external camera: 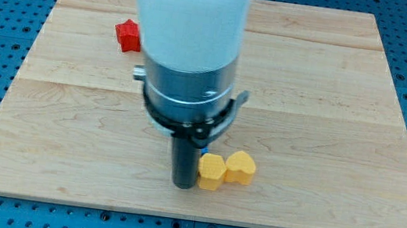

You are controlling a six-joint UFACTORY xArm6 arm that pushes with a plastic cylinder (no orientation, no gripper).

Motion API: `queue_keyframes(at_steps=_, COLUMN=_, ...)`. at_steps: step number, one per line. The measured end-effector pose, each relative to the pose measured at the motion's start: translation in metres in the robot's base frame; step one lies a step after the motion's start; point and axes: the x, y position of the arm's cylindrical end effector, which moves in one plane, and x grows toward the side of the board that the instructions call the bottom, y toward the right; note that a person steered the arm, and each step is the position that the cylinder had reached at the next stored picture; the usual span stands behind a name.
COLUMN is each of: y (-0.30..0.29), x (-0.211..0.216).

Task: Push the yellow hexagon along with yellow heart towards the center right

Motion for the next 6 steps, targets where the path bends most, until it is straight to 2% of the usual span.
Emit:
queue_keyframes(at_steps=1, y=0.076, x=0.000)
queue_keyframes(at_steps=3, y=0.161, x=-0.005)
queue_keyframes(at_steps=4, y=0.136, x=-0.004)
queue_keyframes(at_steps=6, y=0.158, x=-0.081)
